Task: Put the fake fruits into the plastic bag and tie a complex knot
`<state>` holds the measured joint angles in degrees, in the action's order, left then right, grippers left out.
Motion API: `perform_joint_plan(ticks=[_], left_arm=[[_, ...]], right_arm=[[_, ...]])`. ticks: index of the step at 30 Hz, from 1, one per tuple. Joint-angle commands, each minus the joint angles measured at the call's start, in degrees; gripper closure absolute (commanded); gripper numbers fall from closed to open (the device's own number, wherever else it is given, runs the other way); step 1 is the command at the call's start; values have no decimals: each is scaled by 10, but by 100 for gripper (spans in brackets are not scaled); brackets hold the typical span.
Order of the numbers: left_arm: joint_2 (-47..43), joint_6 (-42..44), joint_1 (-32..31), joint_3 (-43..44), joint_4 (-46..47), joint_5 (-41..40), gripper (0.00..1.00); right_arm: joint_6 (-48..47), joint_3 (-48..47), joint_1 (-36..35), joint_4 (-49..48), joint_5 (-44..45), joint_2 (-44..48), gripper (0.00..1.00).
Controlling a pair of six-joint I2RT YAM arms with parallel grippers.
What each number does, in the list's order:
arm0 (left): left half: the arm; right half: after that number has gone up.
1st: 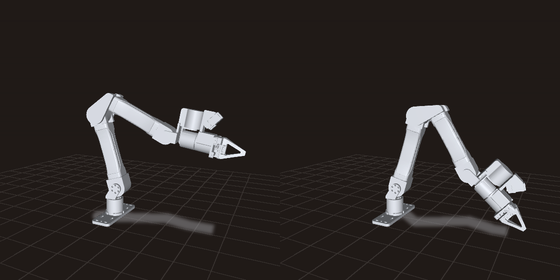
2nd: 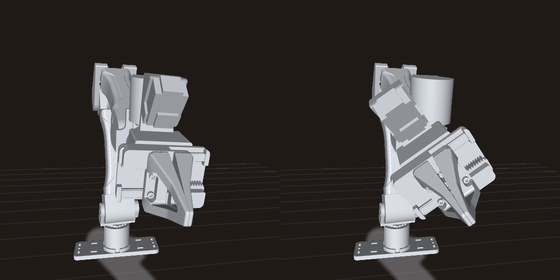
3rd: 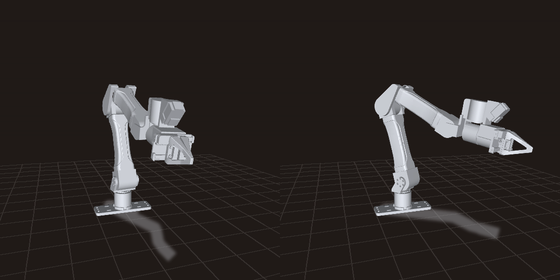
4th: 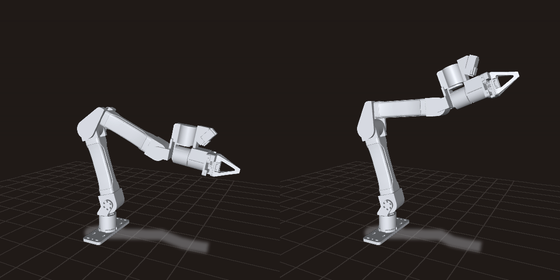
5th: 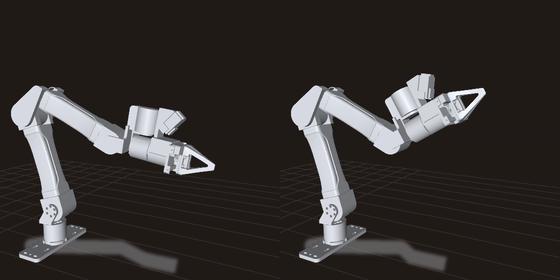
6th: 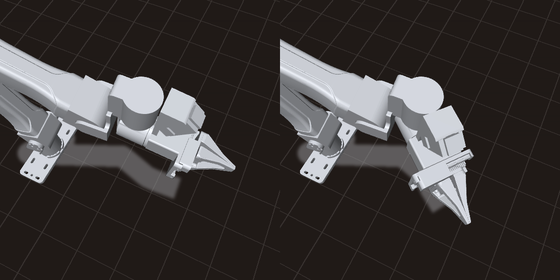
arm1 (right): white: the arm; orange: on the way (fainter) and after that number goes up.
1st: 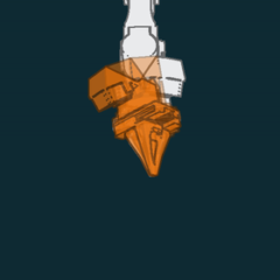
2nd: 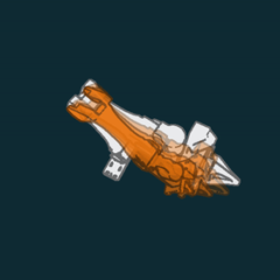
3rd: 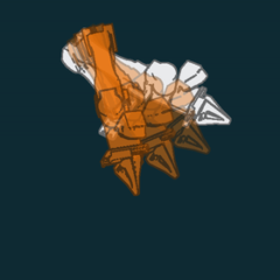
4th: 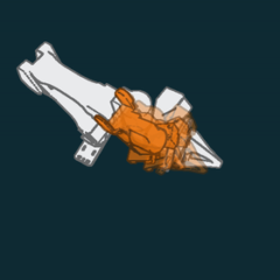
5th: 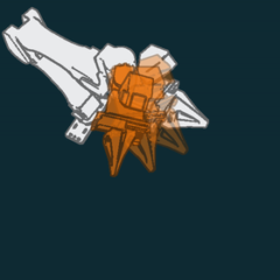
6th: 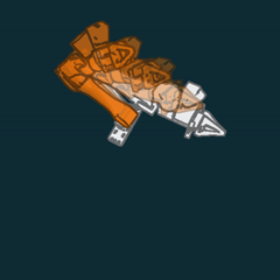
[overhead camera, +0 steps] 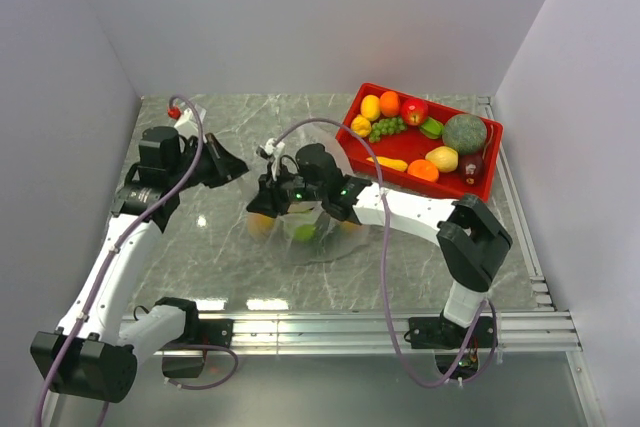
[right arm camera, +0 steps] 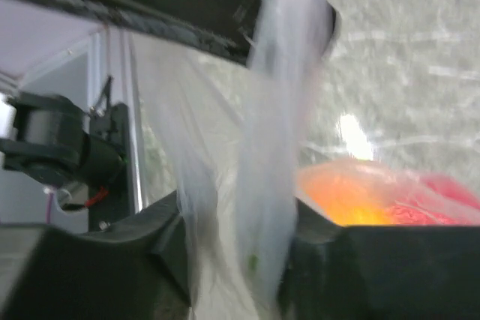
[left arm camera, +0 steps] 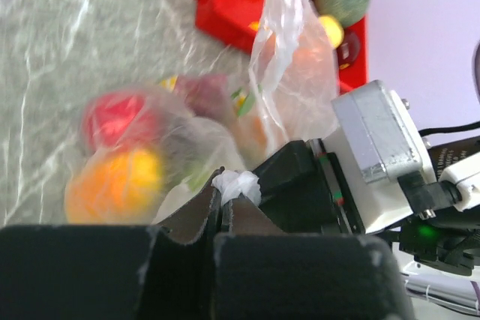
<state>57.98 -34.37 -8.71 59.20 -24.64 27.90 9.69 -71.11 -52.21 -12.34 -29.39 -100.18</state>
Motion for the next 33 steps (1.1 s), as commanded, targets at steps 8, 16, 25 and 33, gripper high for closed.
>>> perform_joint_plan(ticks=[8,16,25,33], left_arm=[[-10,-4,2,-16,123,-43,99],[-23,26,3,43,137,-47,97],[-37,33,3,37,129,-51,96],[-40,47,3,21,122,-29,97]], right_arm=[[-26,51,11,55,-23,-35,99],[-37,26,11,94,-6,-49,79],[-44,45,12,117,6,-37,55],[-61,36,28,137,10,-27,52]])
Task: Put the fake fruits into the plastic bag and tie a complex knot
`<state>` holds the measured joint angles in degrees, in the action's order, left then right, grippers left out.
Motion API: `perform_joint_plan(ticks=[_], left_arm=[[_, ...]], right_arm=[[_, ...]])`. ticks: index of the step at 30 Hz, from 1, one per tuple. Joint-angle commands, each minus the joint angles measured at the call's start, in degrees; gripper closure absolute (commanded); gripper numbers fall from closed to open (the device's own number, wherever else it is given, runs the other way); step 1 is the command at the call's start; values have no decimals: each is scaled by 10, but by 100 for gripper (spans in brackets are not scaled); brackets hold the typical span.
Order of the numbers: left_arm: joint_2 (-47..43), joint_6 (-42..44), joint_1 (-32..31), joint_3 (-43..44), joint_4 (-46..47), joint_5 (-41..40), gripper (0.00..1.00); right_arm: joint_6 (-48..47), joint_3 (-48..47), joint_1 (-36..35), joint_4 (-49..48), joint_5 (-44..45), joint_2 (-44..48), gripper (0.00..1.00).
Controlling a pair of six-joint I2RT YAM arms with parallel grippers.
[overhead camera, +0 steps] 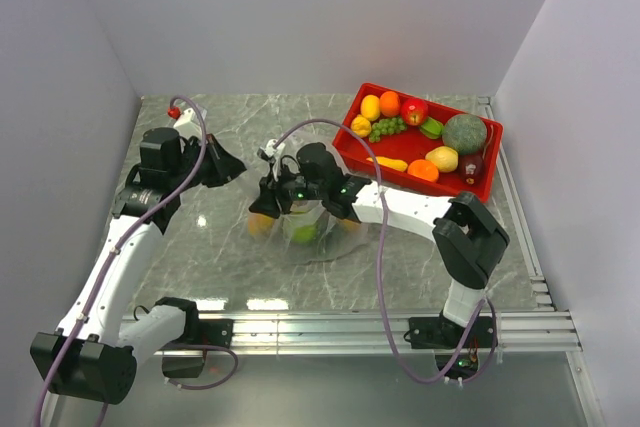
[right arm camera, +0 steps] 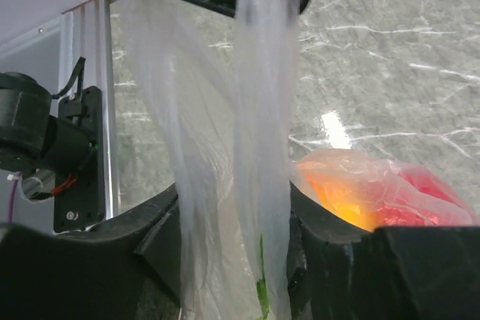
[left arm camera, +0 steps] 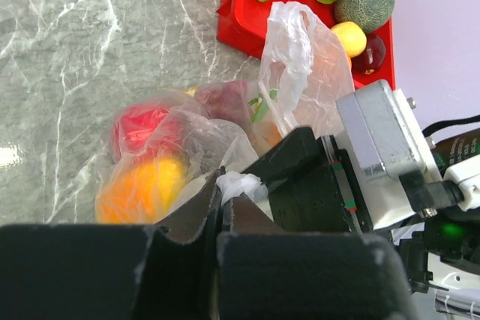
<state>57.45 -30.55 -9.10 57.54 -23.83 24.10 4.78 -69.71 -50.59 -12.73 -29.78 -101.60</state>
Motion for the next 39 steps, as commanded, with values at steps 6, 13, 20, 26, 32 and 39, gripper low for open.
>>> perform_joint_plan(ticks=[6,13,20,26,32,39], left_arm=[[-37,22,7,30,110,23,98],[-37,19,7,24,112,26,98],[-31,15,7,30,114,28,98],[-30,18,7,34,112,33,98],[-32,11,7,25,115,46,99],[-33,15,7,28,112,45,99]], right_arm=[[-41,-22,34,192,11,10,20],[-42,-72,40,253,-18,55,9],[-91,-46,40,271,19,55,9],[-93,-67,40,257,78,61,4],[-52,-56,49,151,69,113,2],[-30,-81,55,165,24,98,1]])
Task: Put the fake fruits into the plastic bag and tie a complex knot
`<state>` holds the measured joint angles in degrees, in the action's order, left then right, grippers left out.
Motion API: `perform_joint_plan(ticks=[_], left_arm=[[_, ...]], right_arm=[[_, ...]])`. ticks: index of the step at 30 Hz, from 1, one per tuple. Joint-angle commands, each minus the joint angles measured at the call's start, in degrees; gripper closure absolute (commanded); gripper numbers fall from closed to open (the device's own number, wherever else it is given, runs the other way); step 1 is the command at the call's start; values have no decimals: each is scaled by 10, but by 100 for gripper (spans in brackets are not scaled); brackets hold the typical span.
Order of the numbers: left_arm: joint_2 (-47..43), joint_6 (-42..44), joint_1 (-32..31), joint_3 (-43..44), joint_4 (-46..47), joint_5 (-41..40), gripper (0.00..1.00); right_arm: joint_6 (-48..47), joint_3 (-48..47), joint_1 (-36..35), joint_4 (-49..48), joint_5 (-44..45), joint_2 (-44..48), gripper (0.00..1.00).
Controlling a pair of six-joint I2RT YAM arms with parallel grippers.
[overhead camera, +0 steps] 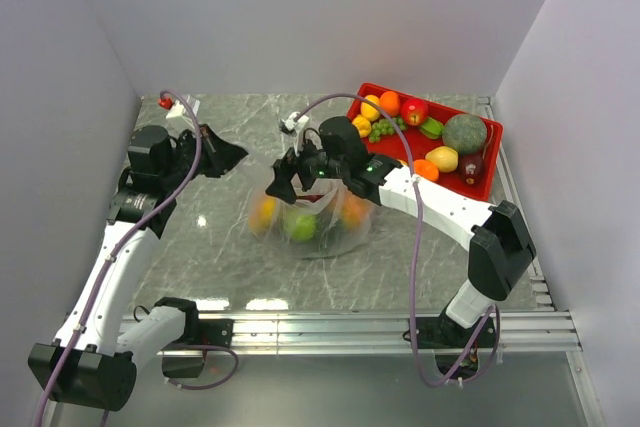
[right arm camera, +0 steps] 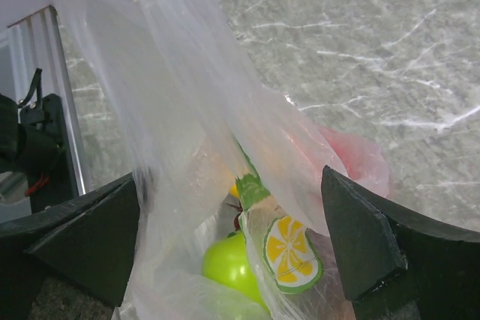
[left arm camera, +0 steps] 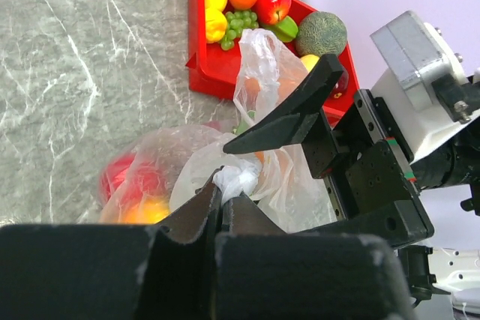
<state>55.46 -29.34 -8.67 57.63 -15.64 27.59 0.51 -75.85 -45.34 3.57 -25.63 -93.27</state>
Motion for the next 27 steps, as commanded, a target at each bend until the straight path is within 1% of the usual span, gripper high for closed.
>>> perform_joint_plan(ticks=[1,4,9,12,13,15,16,20,24,27], left_arm=[[-14,3,2,29,30,8,99],[-11,-2,2,30,33,7,99],[-9,-11,2,32,44,4,99],[-7,-10,2,28,44,-3,99],[-6,-9,2,27,44,-7,99],[-1,-11,2,20,48,-28,99],[2,-12,2,16,56,-34,99],[30,-26,3,8,74,-72,97],[59,-36,5,0,110,-69,95],[77,-40,5,-1,128,-53,92]], right_arm=[[6,-15,3,6,-22,16,1],[-16,6,3,26,-51,12,0],[-31,38,3,27,-43,-20,1],[-25,40,5,20,-56,-46,44],[-20,37,5,20,-71,-59,67],[4,35,3,22,-83,-70,90],[18,40,2,21,-87,-78,99],[36,66,-4,21,-101,-96,100],[33,94,-4,14,-99,-103,100],[25,90,-4,27,-101,-113,100]])
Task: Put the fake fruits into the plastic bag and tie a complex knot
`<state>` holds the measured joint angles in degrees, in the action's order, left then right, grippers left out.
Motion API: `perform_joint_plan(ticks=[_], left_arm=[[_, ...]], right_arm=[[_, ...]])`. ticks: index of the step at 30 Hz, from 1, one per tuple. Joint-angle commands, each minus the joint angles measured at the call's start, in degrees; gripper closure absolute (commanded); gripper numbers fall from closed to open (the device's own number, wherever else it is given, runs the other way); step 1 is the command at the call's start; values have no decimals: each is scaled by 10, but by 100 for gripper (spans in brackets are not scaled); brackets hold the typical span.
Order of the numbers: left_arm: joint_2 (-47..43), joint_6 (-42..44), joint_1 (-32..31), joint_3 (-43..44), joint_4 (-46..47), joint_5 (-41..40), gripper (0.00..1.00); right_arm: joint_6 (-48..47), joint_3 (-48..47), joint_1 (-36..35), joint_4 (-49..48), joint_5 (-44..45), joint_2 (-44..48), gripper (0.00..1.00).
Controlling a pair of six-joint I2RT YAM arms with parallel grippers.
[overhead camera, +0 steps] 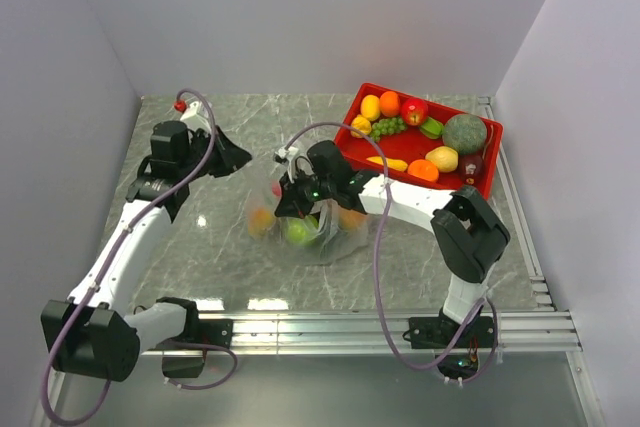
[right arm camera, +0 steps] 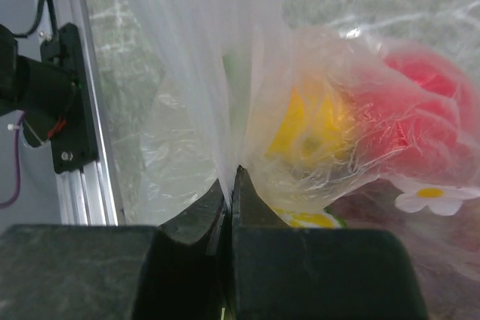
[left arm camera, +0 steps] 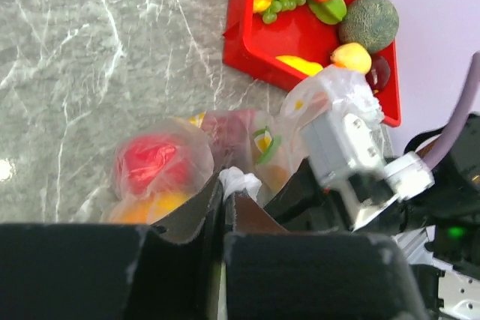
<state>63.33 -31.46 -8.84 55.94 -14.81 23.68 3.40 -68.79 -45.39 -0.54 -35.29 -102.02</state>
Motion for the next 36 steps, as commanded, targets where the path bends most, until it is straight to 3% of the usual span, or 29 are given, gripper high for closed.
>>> perform_joint_plan(ticks=[1,3,5,6,9,11,16,17,21,28,32,36], left_arm=[[4,-18,8,19,119,0,87],[13,-19,17,28,120,32,80],[-1,-6,33,37,116,96,53],[-10,6,37,50,81,106,31],[-54,95,64,58,15,168,14],[-85,164,113,46,-46,231,7],[-81,250,189,-5,-136,364,10],[-77,304,190,-14,-145,381,10],[-75,355,189,-99,-55,424,7],[-8,408,157,-130,27,436,7],[13,368,123,-165,108,423,9],[28,290,78,-194,207,410,19]], right_arm=[[-6,16,-3,69,-5,-32,100],[-8,6,-2,71,-4,-37,100],[-6,-8,-1,73,-5,-37,100],[-2,-12,-1,73,-9,-32,100],[2,-24,-1,72,-14,-16,100],[3,-29,0,70,-18,-9,100],[22,-42,6,68,-35,7,100],[26,-44,6,63,-39,9,100],[27,-59,6,63,-50,14,100],[20,-84,10,70,-62,11,100],[17,-87,11,74,-72,15,100],[13,-78,12,70,-82,26,100]])
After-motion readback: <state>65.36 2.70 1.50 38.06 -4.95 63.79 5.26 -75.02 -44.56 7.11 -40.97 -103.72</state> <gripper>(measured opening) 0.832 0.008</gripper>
